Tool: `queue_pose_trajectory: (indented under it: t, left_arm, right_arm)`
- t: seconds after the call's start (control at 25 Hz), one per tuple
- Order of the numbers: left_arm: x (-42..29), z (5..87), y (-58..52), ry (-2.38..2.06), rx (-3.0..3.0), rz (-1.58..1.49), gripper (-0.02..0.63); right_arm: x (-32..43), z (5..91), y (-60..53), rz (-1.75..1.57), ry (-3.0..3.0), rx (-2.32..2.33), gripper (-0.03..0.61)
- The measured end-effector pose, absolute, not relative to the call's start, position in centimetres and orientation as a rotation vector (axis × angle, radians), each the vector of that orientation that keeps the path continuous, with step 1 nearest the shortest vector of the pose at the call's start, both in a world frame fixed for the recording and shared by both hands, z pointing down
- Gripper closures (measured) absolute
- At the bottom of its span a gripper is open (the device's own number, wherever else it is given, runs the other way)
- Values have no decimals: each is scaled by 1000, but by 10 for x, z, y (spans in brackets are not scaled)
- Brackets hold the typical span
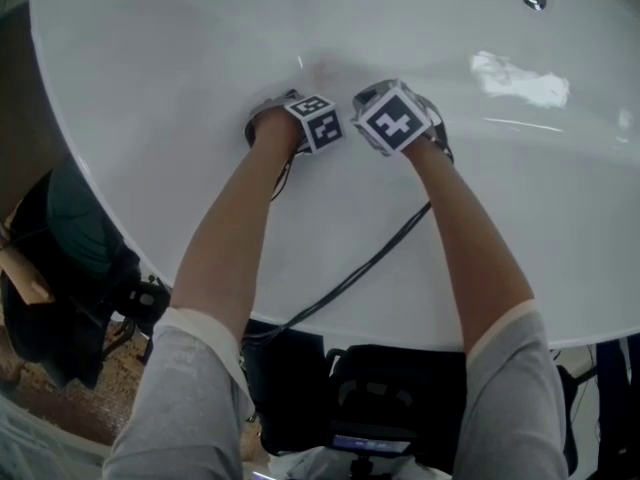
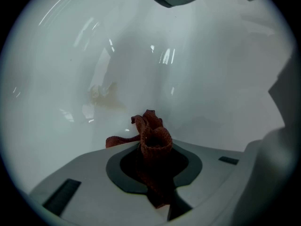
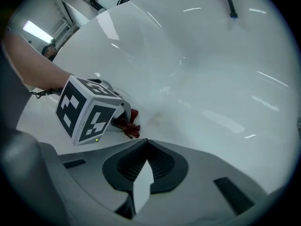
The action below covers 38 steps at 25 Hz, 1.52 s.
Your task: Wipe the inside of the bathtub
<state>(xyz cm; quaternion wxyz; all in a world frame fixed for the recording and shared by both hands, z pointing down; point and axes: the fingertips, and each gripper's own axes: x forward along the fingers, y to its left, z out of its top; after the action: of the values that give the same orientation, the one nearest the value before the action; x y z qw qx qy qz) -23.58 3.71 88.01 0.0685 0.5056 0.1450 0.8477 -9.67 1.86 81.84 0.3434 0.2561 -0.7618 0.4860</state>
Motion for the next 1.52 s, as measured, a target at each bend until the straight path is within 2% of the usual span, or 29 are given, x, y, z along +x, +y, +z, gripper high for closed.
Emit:
queue_pose_trajectory:
  t: [0.76,1.2,1.52]
  left_arm:
    - [-184,922,9,373,1923,2457,531]
    - [-140,925,-88,98,2111,2420,531]
    - [-135,924,-35,185,2041,2333,534]
  right_arm:
    - [-84,837,10,1254,-1984,713,569]
    - [-80,848,-2,1237,-1971,750,569]
    - [-71,845,10,1286,-1942,749,569]
